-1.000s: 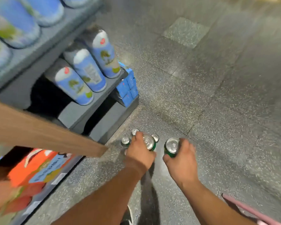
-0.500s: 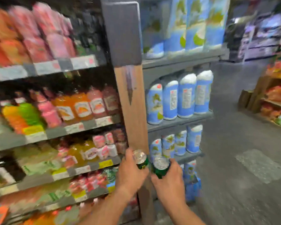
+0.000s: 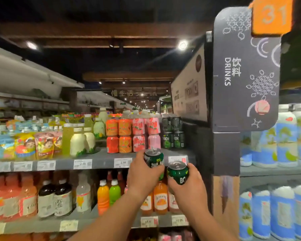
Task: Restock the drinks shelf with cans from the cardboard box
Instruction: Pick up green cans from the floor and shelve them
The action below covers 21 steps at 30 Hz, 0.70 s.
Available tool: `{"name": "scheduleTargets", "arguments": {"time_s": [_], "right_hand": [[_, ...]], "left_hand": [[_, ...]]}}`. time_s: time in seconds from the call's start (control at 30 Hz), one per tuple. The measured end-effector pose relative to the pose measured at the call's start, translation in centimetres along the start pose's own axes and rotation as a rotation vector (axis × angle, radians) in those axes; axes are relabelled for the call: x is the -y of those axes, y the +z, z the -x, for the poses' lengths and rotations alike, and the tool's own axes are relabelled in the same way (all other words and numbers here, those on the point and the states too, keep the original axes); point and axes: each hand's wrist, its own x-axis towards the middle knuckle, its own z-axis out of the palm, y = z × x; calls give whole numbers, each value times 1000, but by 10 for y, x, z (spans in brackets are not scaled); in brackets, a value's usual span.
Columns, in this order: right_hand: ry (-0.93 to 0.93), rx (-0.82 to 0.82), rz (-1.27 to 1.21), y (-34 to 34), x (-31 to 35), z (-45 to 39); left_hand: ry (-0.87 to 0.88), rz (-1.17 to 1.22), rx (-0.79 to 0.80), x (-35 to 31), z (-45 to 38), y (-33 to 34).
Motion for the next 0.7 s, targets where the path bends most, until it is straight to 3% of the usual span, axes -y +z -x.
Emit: {"name": "scheduleTargets", "arguments": {"time_s": [0.27,0.7], "right_hand": [[-30,-166,68,12,37,-76],[-21,-172,92,29,22,-201]], "left_hand": [[60,66,123,-12,-87,22],[-23,-75,141,-25,-200,108]]}}
